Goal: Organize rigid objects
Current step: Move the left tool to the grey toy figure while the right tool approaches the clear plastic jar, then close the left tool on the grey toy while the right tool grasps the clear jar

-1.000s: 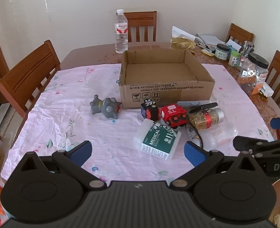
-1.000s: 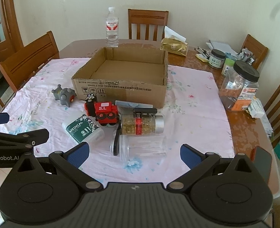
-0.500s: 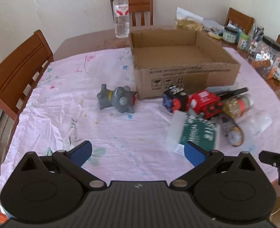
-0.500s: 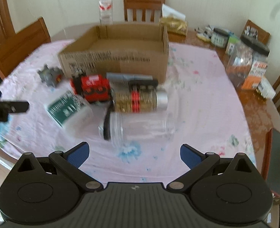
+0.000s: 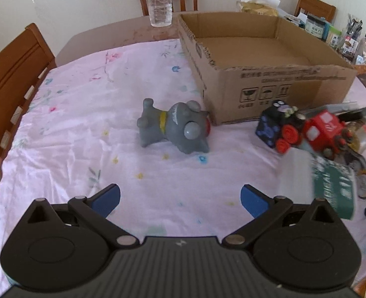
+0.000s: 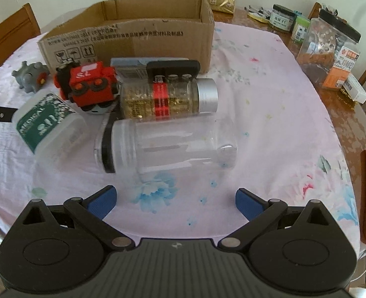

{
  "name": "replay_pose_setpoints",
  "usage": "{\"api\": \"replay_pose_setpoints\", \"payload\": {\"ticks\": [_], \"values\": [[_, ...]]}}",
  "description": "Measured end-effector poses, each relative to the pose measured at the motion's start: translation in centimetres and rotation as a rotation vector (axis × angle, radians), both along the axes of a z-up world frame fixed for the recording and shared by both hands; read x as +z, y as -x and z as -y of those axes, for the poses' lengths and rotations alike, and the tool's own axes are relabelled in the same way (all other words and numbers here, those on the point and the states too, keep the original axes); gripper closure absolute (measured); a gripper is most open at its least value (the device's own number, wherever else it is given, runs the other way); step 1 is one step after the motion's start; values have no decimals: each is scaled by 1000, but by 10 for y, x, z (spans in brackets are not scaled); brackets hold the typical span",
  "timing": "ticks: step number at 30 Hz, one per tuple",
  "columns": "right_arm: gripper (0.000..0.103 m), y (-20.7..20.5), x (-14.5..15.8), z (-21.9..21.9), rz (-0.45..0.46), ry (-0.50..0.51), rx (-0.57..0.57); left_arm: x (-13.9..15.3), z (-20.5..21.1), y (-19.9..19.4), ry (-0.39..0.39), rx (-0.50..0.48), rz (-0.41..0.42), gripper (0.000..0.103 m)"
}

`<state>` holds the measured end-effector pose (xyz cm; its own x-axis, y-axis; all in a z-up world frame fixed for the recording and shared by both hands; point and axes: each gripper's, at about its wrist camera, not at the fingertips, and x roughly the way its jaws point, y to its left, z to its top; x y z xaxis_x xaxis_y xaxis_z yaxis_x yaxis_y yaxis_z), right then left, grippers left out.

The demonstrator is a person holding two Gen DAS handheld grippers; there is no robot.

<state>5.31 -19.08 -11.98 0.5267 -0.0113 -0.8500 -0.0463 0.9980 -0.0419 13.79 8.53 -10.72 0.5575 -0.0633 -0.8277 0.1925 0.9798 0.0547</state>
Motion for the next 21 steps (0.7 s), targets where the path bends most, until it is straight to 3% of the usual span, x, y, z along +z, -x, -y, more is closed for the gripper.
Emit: {"api": "replay_pose_setpoints", "payload": {"ticks": [8, 21], "values": [[0, -5, 1, -1, 12, -2, -7, -16, -8, -25, 55, -18, 8, 0], [0, 1, -2, 0, 82, -7, 19, -22, -8, -45, 68, -33, 82, 0]]}}
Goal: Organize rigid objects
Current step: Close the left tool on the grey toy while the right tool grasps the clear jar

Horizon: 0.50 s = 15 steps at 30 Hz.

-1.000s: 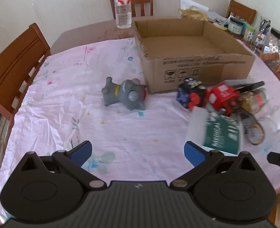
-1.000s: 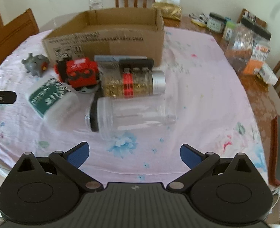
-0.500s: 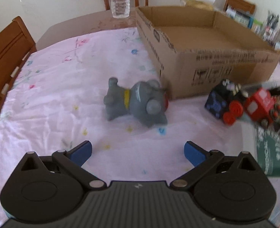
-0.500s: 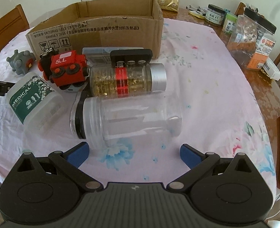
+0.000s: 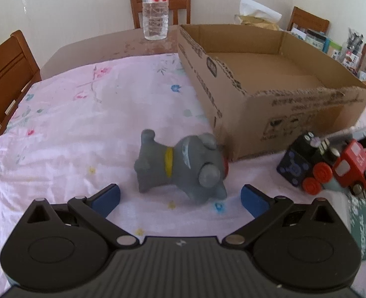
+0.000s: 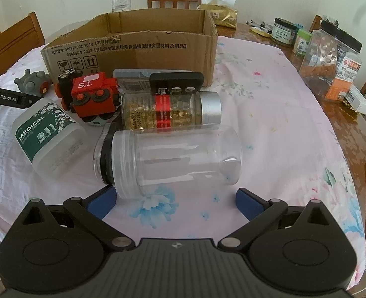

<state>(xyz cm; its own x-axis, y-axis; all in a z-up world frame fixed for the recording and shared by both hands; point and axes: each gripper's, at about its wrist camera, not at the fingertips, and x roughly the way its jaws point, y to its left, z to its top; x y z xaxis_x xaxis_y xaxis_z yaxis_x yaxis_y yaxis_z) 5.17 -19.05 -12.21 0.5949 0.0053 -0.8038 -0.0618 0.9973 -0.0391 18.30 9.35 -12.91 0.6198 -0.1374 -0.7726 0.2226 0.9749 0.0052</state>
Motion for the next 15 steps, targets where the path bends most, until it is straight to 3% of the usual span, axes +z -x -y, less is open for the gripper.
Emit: {"api": "replay_pose_setpoints", "payload": {"ticks": [4, 8, 11, 13, 15], "values": [[0, -1, -1, -1, 3, 0, 3, 3, 7, -6, -47, -8, 22, 1], [0, -2, -1, 0, 0, 0, 12, 8, 6, -11, -15, 6, 32, 1], [0, -5, -1, 0, -17, 2, 14, 12, 5, -14, -3, 17, 37, 10], [0, -9, 1, 0, -38, 3, 13, 13, 5, -16, -1, 13, 33, 23], [0, -11, 3, -1, -54, 14, 14, 11, 5, -17, 9, 4, 17, 28]]}}
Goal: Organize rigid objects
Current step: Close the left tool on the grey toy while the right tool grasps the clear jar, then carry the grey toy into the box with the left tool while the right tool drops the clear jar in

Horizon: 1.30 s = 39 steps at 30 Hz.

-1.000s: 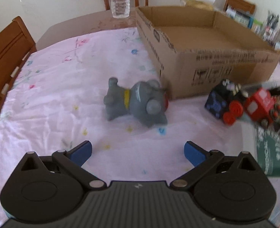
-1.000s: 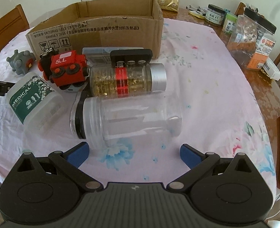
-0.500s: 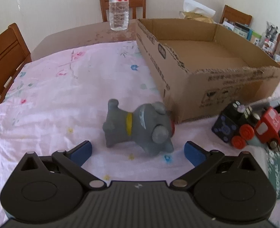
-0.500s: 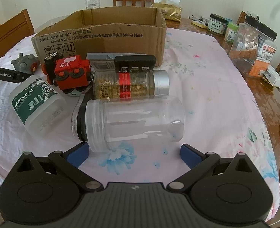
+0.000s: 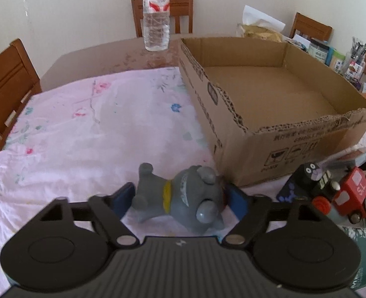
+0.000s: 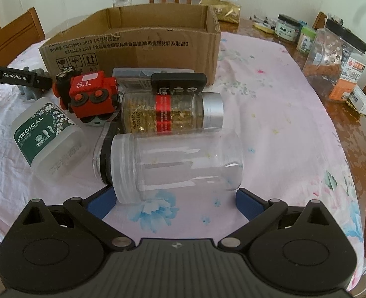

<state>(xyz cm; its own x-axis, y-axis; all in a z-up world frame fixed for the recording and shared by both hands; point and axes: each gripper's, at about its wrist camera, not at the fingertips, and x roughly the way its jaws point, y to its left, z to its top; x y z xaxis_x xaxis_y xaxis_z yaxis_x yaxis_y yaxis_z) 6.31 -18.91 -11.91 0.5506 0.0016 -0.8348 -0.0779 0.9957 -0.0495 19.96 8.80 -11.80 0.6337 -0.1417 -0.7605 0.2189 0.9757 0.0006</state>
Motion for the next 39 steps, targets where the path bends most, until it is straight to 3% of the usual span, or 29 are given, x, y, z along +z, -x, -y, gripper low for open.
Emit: {"api": "replay_pose_setpoints", "payload": {"ticks": [10, 18, 22, 25, 33, 39], "values": [[0, -5, 12, 11, 40, 0, -4, 1, 4, 4, -13, 15, 5, 28], [0, -15, 14, 6, 50, 34, 92, 3, 7, 7, -23, 34, 20, 28], [8, -21, 16, 6, 27, 31, 107, 4, 9, 7, -36, 31, 23, 30], [8, -21, 18, 4, 14, 41, 104, 5, 8, 7, -34, 26, 15, 31], [8, -26, 28, 6, -31, 65, 80, 14, 2, 6, -39, -20, -42, 32], [8, -29, 53, 12, -35, 62, 43, 42, -5, 6, -45, -114, -67, 32]]}}
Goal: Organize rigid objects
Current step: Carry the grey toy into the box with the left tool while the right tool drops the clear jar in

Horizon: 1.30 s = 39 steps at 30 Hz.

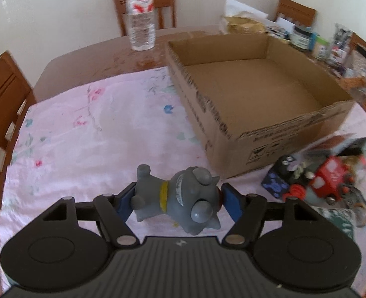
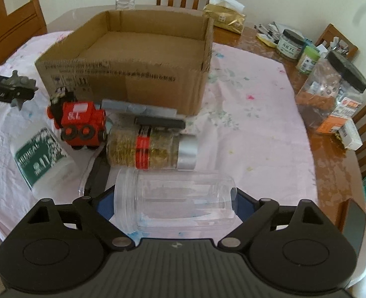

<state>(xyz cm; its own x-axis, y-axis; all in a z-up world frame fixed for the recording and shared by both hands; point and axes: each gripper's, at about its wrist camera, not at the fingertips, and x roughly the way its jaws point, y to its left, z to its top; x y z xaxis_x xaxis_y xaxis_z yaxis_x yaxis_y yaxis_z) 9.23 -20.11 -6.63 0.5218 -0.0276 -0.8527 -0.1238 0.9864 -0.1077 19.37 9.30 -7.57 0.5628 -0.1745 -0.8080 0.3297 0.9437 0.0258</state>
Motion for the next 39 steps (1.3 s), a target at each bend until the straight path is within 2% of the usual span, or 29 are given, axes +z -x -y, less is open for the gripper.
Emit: {"api": "replay_pose_setpoints", "payload": {"ticks": [7, 12, 21, 29, 31, 34, 39], "values": [[8, -8, 49, -1, 82, -38, -21, 57, 6, -5, 20, -159, 19, 32], [8, -28, 70, -4, 128, -78, 48, 84, 24, -16, 47, -193, 55, 32], [8, -76, 85, -6, 183, -117, 226, 88, 67, -60, 57, -129, 87, 32], [8, -93, 86, 2, 187, -141, 251, 72, 97, -109, 44, -73, 105, 32], [8, -96, 86, 3, 187, -142, 254, 68, 99, -121, 45, -49, 113, 28], [8, -100, 85, 5, 184, -144, 258, 64, 98, -132, 52, 4, 125, 8], [8, -108, 84, 9, 179, -146, 260, 70, 89, -126, 44, 52, 166, 7]]}}
